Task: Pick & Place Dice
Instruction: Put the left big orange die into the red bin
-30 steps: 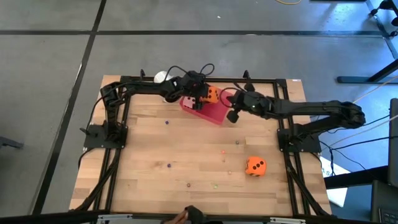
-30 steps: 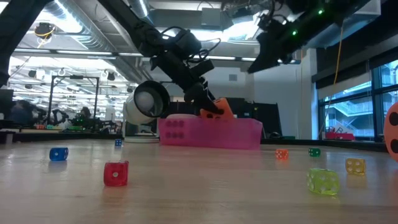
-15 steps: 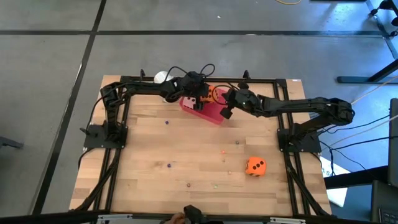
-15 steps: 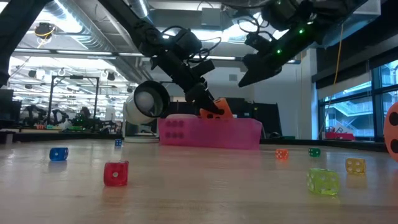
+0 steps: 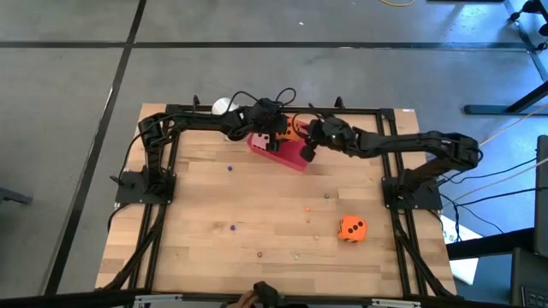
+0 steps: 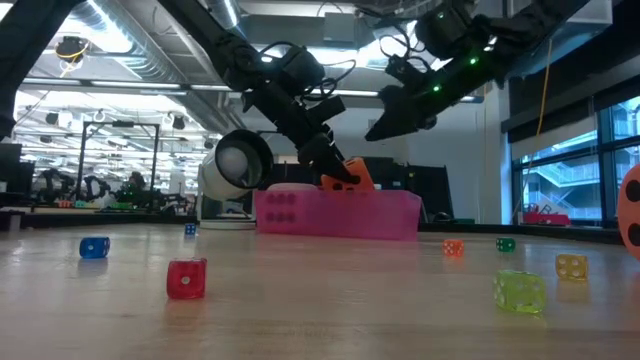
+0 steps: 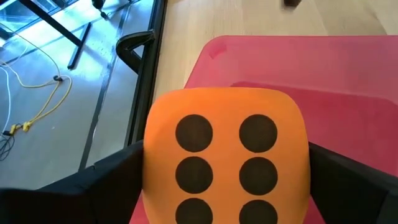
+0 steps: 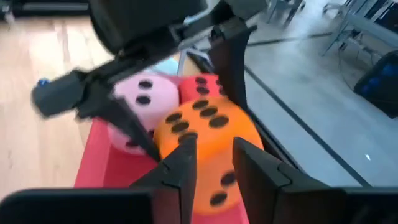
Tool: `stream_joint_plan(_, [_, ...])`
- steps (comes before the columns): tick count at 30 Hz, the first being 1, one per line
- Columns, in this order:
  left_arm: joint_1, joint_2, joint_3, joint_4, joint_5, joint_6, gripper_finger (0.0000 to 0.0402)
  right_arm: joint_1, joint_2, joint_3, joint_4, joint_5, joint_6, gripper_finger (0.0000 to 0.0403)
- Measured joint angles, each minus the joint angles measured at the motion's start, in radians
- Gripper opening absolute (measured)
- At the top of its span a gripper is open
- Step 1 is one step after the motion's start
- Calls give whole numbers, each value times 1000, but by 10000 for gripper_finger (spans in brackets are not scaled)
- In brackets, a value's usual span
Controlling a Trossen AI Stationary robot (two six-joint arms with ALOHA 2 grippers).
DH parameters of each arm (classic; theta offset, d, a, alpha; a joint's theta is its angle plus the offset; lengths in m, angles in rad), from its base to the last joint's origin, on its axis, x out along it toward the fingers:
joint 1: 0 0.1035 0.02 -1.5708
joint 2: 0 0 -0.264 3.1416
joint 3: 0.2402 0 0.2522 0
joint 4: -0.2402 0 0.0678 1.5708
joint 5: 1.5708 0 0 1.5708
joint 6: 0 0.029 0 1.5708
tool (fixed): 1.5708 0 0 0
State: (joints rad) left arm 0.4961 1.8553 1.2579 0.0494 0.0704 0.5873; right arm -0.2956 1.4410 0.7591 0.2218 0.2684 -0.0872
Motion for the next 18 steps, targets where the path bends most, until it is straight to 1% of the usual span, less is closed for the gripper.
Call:
stream_joint_plan(4, [0,0,0,0,0,0,397,-3,75,0,96,0,-13,107])
stream_joint_plan(8, [0,0,0,0,1,-11,399,-12,127,0,145,-4,-46,89])
stream_joint_plan(11, [0,0,0,0,1,-7,399,-22,146,0,189,-63,-58,70])
stream_joint_plan(14, [0,0,0,0,1,0,400,-29,166,0,262,-121,-37,48])
stream_joint_plan(18, [-8,0,0,1,1,1,400,-46,191,0,281,-156,-28,19])
